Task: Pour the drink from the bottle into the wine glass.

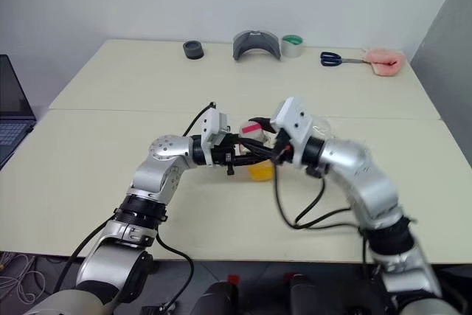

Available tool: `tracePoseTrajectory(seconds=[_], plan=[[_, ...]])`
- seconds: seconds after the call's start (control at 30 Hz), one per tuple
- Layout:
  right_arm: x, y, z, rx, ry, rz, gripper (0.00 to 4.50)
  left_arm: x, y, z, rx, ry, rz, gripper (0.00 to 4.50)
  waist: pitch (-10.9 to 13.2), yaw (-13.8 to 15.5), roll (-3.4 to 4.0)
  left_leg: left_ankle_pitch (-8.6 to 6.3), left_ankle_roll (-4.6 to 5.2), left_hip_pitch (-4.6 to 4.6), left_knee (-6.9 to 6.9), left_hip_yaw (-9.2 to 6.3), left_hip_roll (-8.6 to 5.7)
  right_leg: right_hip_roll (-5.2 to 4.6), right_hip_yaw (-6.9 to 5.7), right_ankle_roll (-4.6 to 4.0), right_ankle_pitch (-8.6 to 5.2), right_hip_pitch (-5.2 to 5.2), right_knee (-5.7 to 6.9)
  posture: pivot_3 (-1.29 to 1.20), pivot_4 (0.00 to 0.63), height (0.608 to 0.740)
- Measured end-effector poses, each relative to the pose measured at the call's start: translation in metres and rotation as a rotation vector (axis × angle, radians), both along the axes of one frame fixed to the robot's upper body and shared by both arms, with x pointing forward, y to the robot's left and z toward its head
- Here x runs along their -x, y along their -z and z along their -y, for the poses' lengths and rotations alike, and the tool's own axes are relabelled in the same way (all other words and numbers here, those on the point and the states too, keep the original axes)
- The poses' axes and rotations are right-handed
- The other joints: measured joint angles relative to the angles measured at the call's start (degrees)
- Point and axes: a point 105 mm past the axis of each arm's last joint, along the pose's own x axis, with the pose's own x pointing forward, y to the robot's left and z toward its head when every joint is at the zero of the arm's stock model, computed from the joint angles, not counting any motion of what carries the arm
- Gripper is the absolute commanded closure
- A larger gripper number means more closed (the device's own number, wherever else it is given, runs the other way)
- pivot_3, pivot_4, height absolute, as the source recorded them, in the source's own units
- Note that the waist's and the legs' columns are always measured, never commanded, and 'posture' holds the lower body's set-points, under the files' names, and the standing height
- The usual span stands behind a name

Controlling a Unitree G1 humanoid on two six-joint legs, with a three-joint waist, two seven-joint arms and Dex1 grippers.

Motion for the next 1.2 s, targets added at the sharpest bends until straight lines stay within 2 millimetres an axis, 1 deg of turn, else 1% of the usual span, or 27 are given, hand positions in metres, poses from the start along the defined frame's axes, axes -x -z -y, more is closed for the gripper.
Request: tracePoseTrajectory(seconds=[0.1, 0.17, 0.2, 0.33, 0.4, 0.47, 0.53, 0.6, 0.73, 0.87, 0.97, 1.2], plan=[[-0.003, -0.007, 0.004, -0.009, -0.068, -0.047, 2.63, -0.001, -0.006, 0.002, -0.002, 0.012, 0.017, 2.71, 0.0, -0.2, 0.00, 0.00, 0.00, 0.00, -0.02, -0.01, 0.04, 0.02, 0.00, -0.01, 0.00, -0.02, 0.01, 0.00, 0.150, 0.740], [-0.004, -0.006, 0.004, -0.022, -0.070, -0.061, 1.88, -0.001, -0.006, 0.002, -0.004, 0.013, 0.016, 2.72, 0.0, -0.4, 0.00, 0.00, -0.01, -0.02, 0.00, 0.00, 0.02, -0.02, 0.03, -0.01, 0.00, -0.03, 0.01, 0.00, 0.150, 0.740], [-0.005, -0.005, 0.005, -0.041, -0.054, -0.072, 1.60, -0.001, -0.006, 0.002, -0.003, 0.009, 0.016, 2.73, 0.0, -0.4, 0.00, 0.00, -0.01, -0.04, 0.03, -0.01, 0.01, -0.03, 0.03, -0.01, 0.00, -0.03, 0.02, 0.00, 0.150, 0.740], [-0.010, -0.001, 0.014, -0.095, 0.072, -0.055, 0.25, -0.005, -0.006, -0.005, 0.004, -0.034, 0.015, 2.74, 0.0, -0.3, 0.00, 0.01, -0.02, -0.06, 0.07, -0.03, -0.03, -0.09, 0.03, 0.00, 0.00, -0.04, 0.05, 0.00, 0.150, 0.740], [-0.006, -0.005, 0.017, -0.103, 0.118, -0.014, 0.24, -0.005, -0.005, -0.006, 0.004, -0.038, 0.010, 2.74, 0.0, -0.3, 0.01, 0.01, -0.02, -0.08, 0.04, -0.05, -0.03, -0.08, 0.02, 0.00, 0.00, -0.04, 0.04, 0.00, 0.150, 0.740], [0.006, -0.011, 0.019, -0.117, 0.150, 0.030, 0.24, -0.006, -0.004, -0.006, 0.005, -0.045, 0.003, 2.74, 0.0, -0.2, 0.01, 0.01, -0.03, -0.11, 0.04, -0.09, -0.02, -0.08, -0.01, 0.00, 0.00, -0.05, 0.02, 0.00, 0.150, 0.740], [0.017, -0.014, 0.017, -0.133, 0.192, 0.057, 0.24, -0.007, -0.004, -0.006, 0.008, -0.055, 0.003, 2.74, 0.0, -0.2, 0.01, 0.02, -0.03, -0.10, 0.05, -0.08, -0.02, -0.08, 0.01, 0.00, 0.00, -0.05, 0.02, 0.00, 0.150, 0.740], [0.021, -0.013, 0.013, -0.157, 0.262, 0.081, 0.24, -0.007, -0.004, -0.006, 0.011, -0.058, 0.002, 2.74, 0.0, -0.2, 0.01, 0.02, -0.03, -0.08, 0.06, -0.06, -0.02, -0.07, 0.04, 0.01, 0.00, -0.05, 0.08, 0.00, 0.150, 0.740], [0.019, -0.007, 0.004, -0.177, 0.423, 0.112, 0.24, -0.009, -0.004, -0.005, 0.014, -0.067, 0.010, 2.74, 0.0, -0.3, 0.01, 0.02, -0.04, -0.05, 0.05, -0.05, -0.01, -0.03, 0.05, 0.01, 0.00, -0.06, 0.09, 0.00, 0.150, 0.740], [0.020, -0.001, -0.009, -0.197, 0.491, 0.104, 0.24, -0.011, -0.001, -0.006, 0.011, -0.078, 0.000, 2.74, 0.0, -0.3, 0.01, 0.10, -0.18, -0.06, 0.05, -0.05, -0.02, -0.03, 0.05, 0.01, 0.00, -0.06, 0.07, 0.00, 0.150, 0.740], [0.017, 0.000, -0.010, -0.205, 0.545, 0.109, 0.24, -0.011, 0.002, -0.005, 0.011, -0.080, -0.010, 2.74, 0.0, -0.3, 0.01, 0.10, -0.18, -0.07, 0.05, -0.07, -0.02, -0.03, 0.03, 0.01, 0.00, -0.06, 0.07, 0.00, 0.150, 0.740], [0.006, 0.001, -0.013, -0.235, 0.616, 0.096, 0.24, -0.012, -0.002, -0.003, 0.015, -0.073, -0.001, 2.74, 0.0, -0.4, 0.02, 0.09, -0.17, -0.05, 0.04, -0.05, -0.01, -0.02, 0.04, 0.00, 0.00, -0.06, 0.08, 0.00, 0.150, 0.740]])
